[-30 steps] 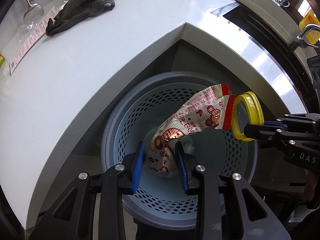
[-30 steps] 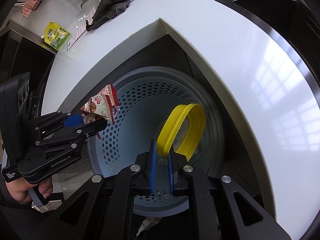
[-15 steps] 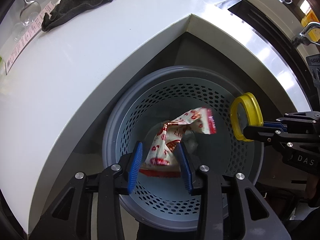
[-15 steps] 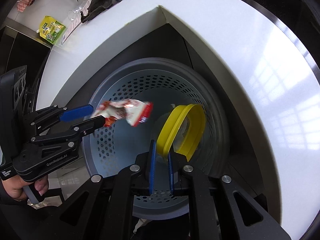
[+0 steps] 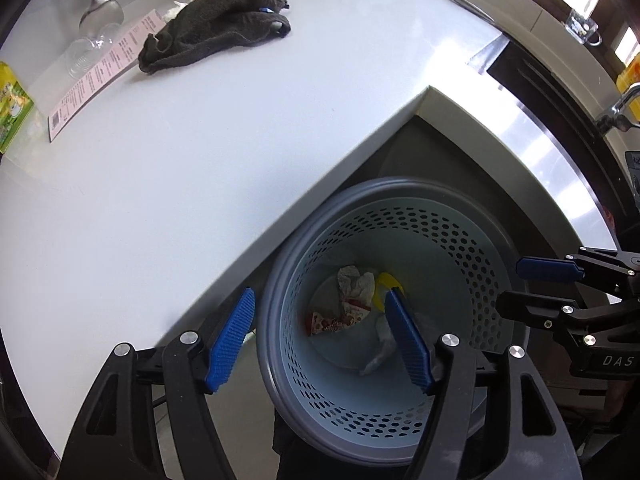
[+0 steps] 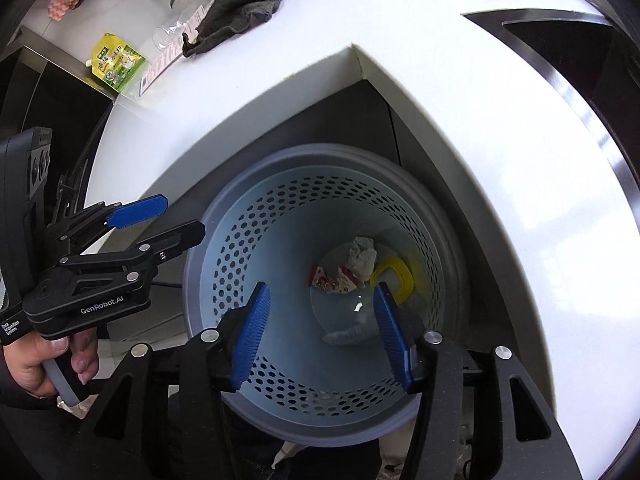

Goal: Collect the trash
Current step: 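Open both grippers to drop the wrapper and yellow lid into the bin, then move both grippers back toward the pink box strip and grey cloth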

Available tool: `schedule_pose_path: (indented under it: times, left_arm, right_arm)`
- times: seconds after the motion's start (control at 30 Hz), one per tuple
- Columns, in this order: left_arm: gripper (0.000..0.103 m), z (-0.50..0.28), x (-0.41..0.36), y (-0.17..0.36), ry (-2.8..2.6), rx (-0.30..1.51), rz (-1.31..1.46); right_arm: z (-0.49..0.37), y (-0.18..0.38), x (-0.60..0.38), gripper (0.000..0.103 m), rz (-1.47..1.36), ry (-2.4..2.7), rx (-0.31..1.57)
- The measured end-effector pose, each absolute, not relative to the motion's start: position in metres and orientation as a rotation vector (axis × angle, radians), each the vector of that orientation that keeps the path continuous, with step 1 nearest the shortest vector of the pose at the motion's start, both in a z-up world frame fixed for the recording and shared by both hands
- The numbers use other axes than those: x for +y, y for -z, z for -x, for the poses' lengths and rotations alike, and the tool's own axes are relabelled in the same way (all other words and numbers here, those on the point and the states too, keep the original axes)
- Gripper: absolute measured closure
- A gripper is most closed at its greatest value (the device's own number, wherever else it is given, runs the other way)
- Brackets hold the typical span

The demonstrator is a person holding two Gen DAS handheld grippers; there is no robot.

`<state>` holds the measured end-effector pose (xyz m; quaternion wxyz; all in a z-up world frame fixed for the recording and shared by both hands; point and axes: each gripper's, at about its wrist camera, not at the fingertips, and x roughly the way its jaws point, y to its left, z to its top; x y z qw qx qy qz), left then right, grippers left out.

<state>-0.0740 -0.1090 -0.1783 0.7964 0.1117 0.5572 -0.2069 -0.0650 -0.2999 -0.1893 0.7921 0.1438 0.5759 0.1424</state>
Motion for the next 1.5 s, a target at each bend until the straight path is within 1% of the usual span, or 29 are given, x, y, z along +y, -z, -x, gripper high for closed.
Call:
schedule_pose_path:
  times: [0.13,0.27,0.43,0.53,0.6,0.73,0.87,1.0,1.23,1.5]
  left_arm:
    - [0.037,0.063,-0.097,0.164,0.489,1.209,-0.145]
    - [0.031,0.059,-0.089,0.141,0.468,1.144,-0.171]
    - [0.029,0.042,-0.069,0.107,0.46,1.079,-0.132]
    - [0.026,0.023,-0.056,0.093,0.43,1.043,-0.106]
    - [0.022,0.009,-0.044,0.086,0.403,1.021,-0.094]
    - [0.019,-0.02,-0.017,0.076,0.347,0.994,-0.084]
    - [0.018,-0.05,0.011,0.074,0.297,0.979,-0.088]
    - [0.013,-0.079,0.035,0.074,0.254,0.963,-0.107]
    - [0.012,-0.126,0.057,0.086,0.234,0.967,-0.177]
    - [0.012,-0.162,0.061,0.102,0.256,0.984,-0.21]
  right_arm:
    - [0.053,0.171,-0.294,0.047,-0.313,-0.324,1.188]
    - [0.034,0.154,-0.288,0.045,-0.321,-0.34,1.143]
    - [0.015,0.131,-0.276,0.045,-0.324,-0.352,1.092]
    - [0.002,0.122,-0.267,0.044,-0.333,-0.354,1.071]
    - [-0.009,0.117,-0.259,0.044,-0.334,-0.357,1.064]
    - [-0.031,0.109,-0.245,0.042,-0.33,-0.361,1.044]
    - [-0.058,0.102,-0.229,0.038,-0.327,-0.354,1.025]
    - [-0.085,0.098,-0.216,0.037,-0.325,-0.338,1.015]
    - [-0.124,0.099,-0.204,0.035,-0.332,-0.276,1.006]
    - [-0.149,0.099,-0.199,0.034,-0.345,-0.207,0.998]
